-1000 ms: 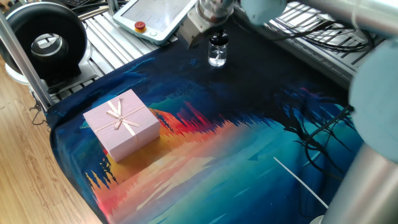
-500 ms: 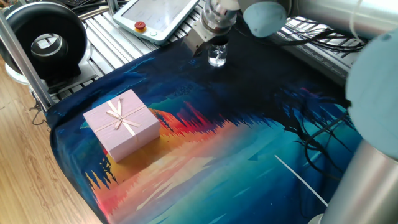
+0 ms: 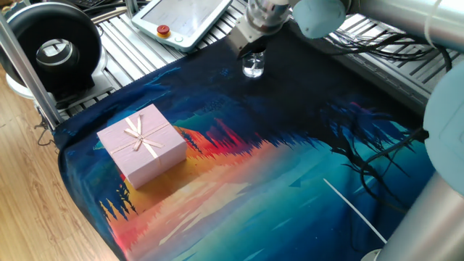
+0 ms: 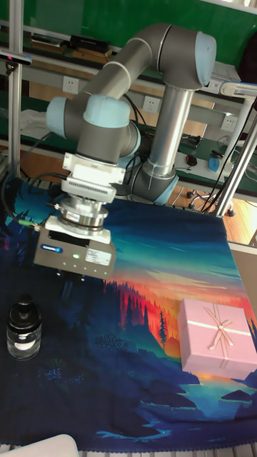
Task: Screw the lid onto the jar
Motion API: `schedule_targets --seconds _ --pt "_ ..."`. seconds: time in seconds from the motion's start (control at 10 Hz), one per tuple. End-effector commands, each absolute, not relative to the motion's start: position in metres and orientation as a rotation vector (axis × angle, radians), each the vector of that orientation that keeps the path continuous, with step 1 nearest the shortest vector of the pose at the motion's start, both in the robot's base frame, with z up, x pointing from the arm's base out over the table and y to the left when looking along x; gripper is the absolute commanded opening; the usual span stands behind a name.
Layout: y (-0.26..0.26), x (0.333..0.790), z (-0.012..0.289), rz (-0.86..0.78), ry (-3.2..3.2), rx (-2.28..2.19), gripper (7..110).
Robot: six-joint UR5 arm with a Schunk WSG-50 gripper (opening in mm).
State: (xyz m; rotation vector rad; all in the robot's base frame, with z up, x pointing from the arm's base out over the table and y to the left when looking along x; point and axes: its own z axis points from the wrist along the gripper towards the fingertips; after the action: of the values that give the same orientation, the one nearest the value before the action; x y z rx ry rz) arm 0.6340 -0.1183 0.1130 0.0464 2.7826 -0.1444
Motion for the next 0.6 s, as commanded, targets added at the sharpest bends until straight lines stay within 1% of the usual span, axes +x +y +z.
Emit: schedule_targets --seconds 0.0,0.3,0.5 --pt "-0.146 0.6297 0.1267 -0.158 2.793 0.076 7" --pt "-0.146 0.6369 0.1254 -0.145 2.773 0.065 7" --pt "-0.1517 0.6331 0.1207 -0.175 2.792 0.021 7"
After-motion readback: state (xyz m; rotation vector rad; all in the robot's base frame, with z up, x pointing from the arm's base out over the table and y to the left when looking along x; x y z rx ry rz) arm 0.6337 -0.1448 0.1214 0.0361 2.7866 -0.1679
